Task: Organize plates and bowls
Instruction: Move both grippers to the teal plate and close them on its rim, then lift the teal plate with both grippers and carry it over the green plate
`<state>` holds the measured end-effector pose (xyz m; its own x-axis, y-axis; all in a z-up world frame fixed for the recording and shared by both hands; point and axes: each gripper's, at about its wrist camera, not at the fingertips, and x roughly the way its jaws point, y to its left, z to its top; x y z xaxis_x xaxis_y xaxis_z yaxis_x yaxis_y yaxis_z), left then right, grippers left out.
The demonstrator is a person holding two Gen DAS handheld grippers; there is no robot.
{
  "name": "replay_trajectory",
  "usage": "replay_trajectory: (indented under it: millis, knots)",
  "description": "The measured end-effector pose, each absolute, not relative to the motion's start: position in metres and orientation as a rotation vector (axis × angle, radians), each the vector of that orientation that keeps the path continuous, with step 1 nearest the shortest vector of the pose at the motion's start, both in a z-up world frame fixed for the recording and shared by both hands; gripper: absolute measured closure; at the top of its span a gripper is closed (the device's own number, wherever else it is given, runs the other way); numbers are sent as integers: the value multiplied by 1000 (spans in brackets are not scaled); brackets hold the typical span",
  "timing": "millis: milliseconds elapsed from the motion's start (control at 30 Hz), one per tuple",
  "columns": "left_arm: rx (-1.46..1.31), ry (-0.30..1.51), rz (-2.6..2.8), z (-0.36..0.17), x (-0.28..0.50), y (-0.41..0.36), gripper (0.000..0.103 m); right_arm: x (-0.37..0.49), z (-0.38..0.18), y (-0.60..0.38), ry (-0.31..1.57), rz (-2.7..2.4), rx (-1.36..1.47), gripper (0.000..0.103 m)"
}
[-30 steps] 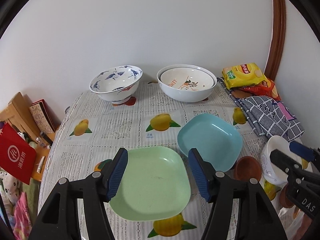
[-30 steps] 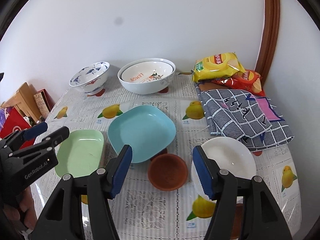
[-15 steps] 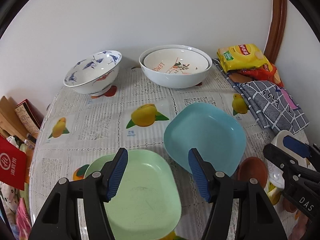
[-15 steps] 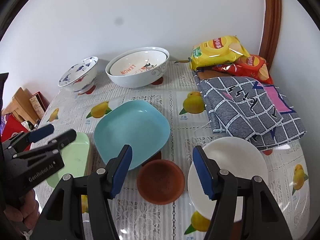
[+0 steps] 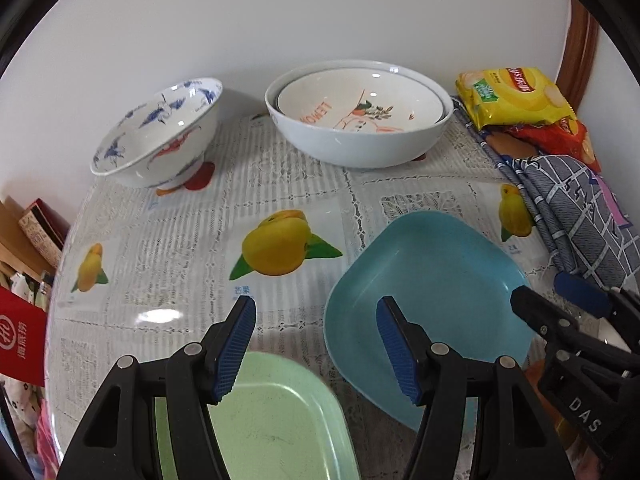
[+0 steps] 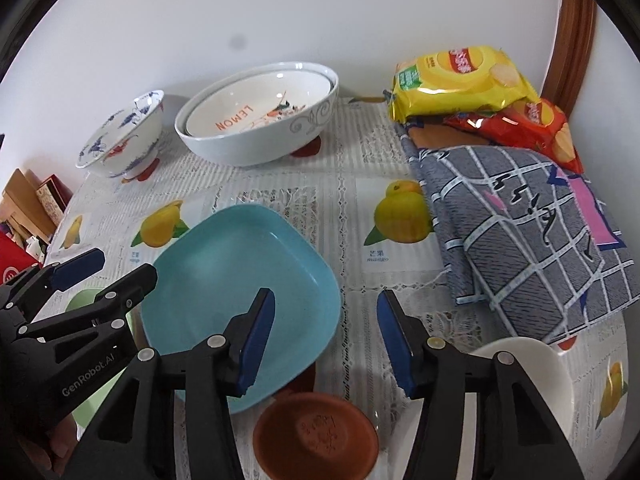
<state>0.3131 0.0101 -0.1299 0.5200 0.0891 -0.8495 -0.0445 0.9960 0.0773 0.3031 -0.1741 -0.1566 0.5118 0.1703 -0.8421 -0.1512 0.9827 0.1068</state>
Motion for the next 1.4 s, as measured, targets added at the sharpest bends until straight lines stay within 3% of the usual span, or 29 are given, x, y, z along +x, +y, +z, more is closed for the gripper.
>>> replay_trajectory:
  millis: [267,467,733,833,967,1400]
  knots:
    - [21,1045,38,-147,325,7,42,316,-174,-169,1054,178,16,57]
    - [0,1061,27,-156,331,8,42,326,-184,-163,1083,185,18,71]
    - [-34,1085,8,-167,333,7,71,330,-193,-162,1103,172,7,93]
    - [-24,1072,18,-167,332,6,82,329,-192,-162,1086,165,3,93]
    - [-56,1052,4,-160,330,9,86,326,-187,-166,1051,139,9,94]
    - [-74,963,-25,-111,298,7,87,297,-143,-186,958,162,119,96]
